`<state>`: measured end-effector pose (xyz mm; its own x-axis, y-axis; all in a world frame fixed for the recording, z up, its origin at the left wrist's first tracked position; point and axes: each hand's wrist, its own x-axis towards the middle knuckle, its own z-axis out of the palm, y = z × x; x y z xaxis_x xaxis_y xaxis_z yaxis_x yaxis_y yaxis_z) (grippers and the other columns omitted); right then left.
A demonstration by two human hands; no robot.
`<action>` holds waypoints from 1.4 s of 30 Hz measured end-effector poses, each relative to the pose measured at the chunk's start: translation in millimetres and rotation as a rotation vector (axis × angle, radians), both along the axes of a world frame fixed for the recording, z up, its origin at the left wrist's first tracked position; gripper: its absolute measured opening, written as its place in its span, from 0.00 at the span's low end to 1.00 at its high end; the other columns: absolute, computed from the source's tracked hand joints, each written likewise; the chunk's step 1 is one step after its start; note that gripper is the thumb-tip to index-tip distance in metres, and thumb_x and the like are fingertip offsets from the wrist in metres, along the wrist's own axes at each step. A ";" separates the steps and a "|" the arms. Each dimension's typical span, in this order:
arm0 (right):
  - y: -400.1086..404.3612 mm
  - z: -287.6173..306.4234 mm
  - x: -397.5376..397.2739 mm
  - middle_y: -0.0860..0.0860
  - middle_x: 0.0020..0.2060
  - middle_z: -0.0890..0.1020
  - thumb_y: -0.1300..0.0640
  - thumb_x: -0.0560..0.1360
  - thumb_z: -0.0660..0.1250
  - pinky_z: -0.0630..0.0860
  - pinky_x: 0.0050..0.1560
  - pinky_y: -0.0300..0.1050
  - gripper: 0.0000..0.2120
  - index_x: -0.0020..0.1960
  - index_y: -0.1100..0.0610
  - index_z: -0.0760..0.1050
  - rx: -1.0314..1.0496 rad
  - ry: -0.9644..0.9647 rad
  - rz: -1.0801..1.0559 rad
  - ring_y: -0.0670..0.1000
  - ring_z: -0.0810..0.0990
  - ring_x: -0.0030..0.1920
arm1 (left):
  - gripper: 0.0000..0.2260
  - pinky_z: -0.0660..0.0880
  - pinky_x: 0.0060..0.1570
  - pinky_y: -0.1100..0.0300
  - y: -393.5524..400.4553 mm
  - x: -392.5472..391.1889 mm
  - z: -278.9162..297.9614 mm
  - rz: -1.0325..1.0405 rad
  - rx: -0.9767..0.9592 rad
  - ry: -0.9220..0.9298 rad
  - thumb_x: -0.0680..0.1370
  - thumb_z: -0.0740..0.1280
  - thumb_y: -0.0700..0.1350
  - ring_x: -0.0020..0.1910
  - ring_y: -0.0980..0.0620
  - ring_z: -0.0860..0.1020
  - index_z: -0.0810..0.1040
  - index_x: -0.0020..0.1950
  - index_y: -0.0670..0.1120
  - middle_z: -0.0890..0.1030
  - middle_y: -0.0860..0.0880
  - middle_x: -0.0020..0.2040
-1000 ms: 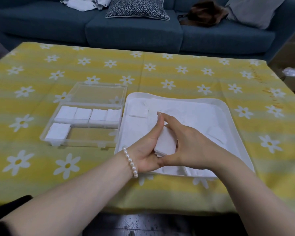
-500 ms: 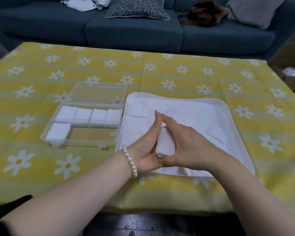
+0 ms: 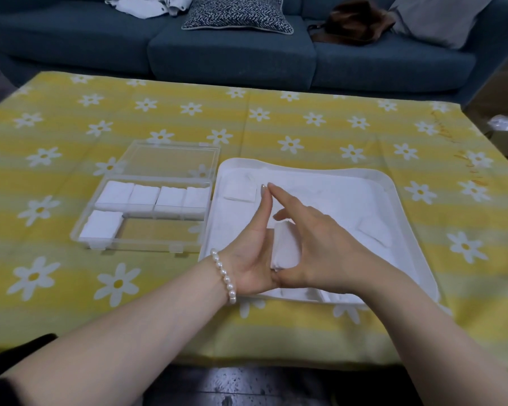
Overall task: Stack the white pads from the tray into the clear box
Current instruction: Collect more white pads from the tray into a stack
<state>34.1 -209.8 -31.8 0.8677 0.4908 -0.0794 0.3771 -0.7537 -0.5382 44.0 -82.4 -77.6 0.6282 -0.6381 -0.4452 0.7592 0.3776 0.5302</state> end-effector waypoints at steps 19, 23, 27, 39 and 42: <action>4.6 -8.9 -1.1 0.49 0.52 0.78 0.47 0.64 0.71 0.70 0.58 0.47 0.49 0.74 0.38 0.43 -0.026 -0.095 -0.022 0.52 0.74 0.54 | 0.38 0.72 0.51 0.55 -1.9 -3.7 6.0 0.011 0.100 0.047 0.67 0.48 0.78 0.47 0.49 0.80 0.80 0.51 0.49 0.81 0.49 0.45; 6.2 -11.3 -1.2 0.48 0.55 0.78 0.49 0.64 0.71 0.71 0.57 0.45 0.49 0.74 0.38 0.42 -0.009 -0.115 -0.021 0.51 0.75 0.55 | 0.37 0.75 0.46 0.54 -2.7 -5.9 10.1 -0.002 0.132 0.024 0.67 0.48 0.77 0.42 0.50 0.82 0.83 0.43 0.50 0.83 0.50 0.40; 2.4 -8.1 -0.9 0.47 0.65 0.71 0.43 0.60 0.75 0.68 0.63 0.46 0.55 0.73 0.36 0.40 -0.003 -0.015 -0.022 0.49 0.69 0.64 | 0.39 0.71 0.49 0.57 -1.6 -5.3 9.3 0.009 0.095 0.049 0.66 0.52 0.77 0.48 0.48 0.79 0.84 0.49 0.47 0.80 0.46 0.47; -23.5 6.6 12.1 0.52 0.36 0.82 0.61 0.71 0.70 0.70 0.32 0.28 0.07 0.49 0.57 0.79 0.662 0.393 -0.464 0.42 0.78 0.34 | 0.45 0.66 0.25 0.66 4.3 -1.8 6.1 -0.041 0.092 0.012 0.62 0.46 0.79 0.27 0.51 0.74 0.78 0.50 0.43 0.81 0.45 0.37; -25.4 6.3 13.5 0.52 0.35 0.81 0.66 0.68 0.72 0.71 0.33 0.30 0.15 0.54 0.58 0.75 0.612 0.514 -0.354 0.44 0.78 0.33 | 0.43 0.67 0.25 0.65 2.8 -4.4 5.3 -0.098 0.096 -0.062 0.58 0.51 0.79 0.27 0.51 0.72 0.79 0.49 0.45 0.80 0.45 0.36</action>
<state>47.6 -235.2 -25.5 0.9064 0.2834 -0.3131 -0.2250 -0.3034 -0.9259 39.6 -79.6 -72.3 0.5933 -0.6537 -0.4698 0.7547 0.2487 0.6071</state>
